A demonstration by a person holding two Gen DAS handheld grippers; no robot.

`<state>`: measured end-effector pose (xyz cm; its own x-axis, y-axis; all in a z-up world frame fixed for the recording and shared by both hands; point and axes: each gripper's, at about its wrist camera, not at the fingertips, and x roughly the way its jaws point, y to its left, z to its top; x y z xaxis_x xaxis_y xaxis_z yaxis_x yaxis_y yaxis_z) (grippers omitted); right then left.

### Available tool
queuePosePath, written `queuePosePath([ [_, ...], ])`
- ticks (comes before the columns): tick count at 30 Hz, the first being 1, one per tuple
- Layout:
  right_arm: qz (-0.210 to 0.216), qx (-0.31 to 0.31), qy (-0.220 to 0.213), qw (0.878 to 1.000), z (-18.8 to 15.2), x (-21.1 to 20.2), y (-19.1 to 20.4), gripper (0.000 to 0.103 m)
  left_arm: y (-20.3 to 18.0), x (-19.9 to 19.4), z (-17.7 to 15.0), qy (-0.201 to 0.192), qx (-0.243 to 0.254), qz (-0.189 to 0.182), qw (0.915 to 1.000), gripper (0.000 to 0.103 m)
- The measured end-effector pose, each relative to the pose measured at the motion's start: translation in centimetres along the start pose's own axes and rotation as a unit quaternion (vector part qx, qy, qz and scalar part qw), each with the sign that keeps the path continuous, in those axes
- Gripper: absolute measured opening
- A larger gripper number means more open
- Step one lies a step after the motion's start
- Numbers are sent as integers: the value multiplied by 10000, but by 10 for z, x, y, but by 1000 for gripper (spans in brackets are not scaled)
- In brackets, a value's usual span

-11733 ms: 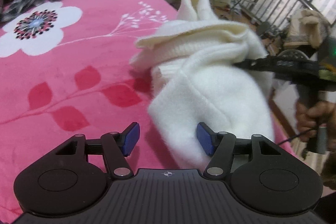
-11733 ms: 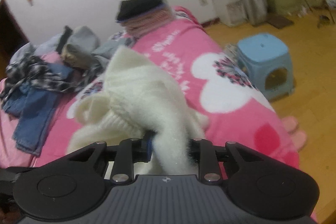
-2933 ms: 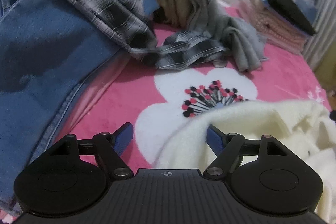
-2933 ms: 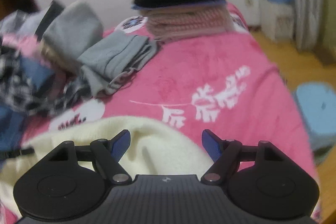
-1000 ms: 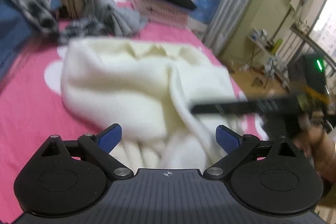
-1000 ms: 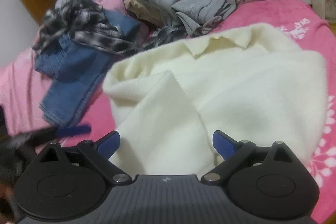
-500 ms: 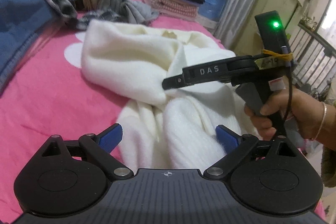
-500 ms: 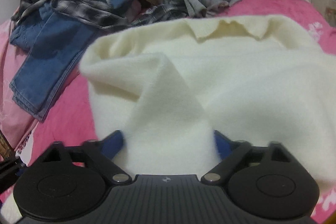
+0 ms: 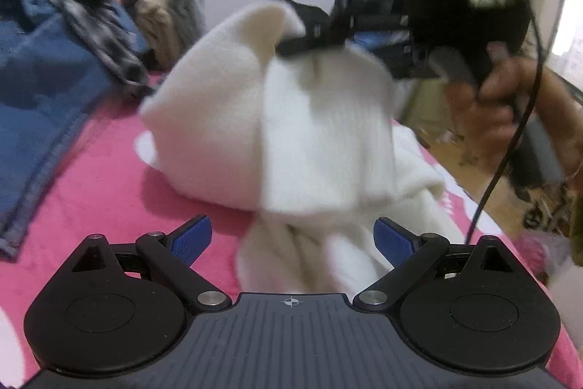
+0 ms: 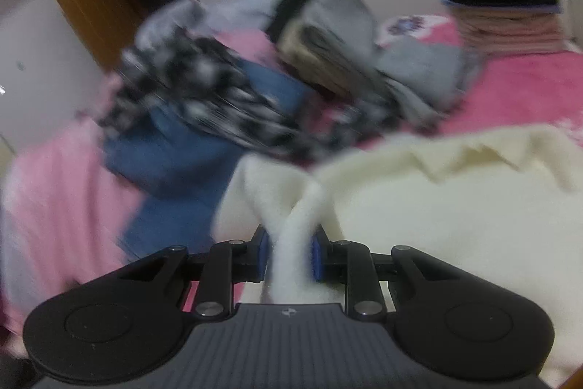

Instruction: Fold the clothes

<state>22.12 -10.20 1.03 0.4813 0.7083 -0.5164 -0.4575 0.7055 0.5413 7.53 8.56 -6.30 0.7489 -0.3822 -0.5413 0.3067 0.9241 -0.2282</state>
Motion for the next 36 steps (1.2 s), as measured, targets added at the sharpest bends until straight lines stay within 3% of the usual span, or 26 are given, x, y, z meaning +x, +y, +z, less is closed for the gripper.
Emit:
queuePosePath([
  [8,828,-589,-4,9948,59,60,77,25,31,-6,14,-254,-545,592,9964,97],
  [11,860,-821,-51,9929,71,87,101,25,47,4,10,-8,-897,906,9918,97],
  [14,794,-426,160,9958,74,131,104,29,62,14,5,242,-1233,1219,9846,96],
  [17,540,547,1036,9917,66,191,89,33,67,28,0,532,-1311,1451,9793,96],
  [19,503,801,1322,9867,58,208,83,36,70,34,-2,591,-1353,1475,9780,96],
  [21,743,833,1195,9865,59,199,76,38,72,36,-3,606,-1355,1491,9776,96],
  [23,996,852,1034,9860,62,188,69,49,74,38,-1,583,-1371,1516,9772,96],
  [26,1233,897,438,9873,83,149,48,55,82,42,8,473,-1467,1554,9758,96],
  [29,1344,1079,110,9850,99,104,19,55,93,44,18,335,-1615,1629,9728,96],
  [30,1230,961,97,9877,101,88,12,56,96,44,21,302,-1649,1662,9717,96],
  [33,426,-152,296,9985,85,52,2,57,102,44,24,219,-1768,1775,9679,96],
  [36,-245,-1164,873,9891,41,47,-1,57,106,54,24,220,-1918,1870,9632,96],
])
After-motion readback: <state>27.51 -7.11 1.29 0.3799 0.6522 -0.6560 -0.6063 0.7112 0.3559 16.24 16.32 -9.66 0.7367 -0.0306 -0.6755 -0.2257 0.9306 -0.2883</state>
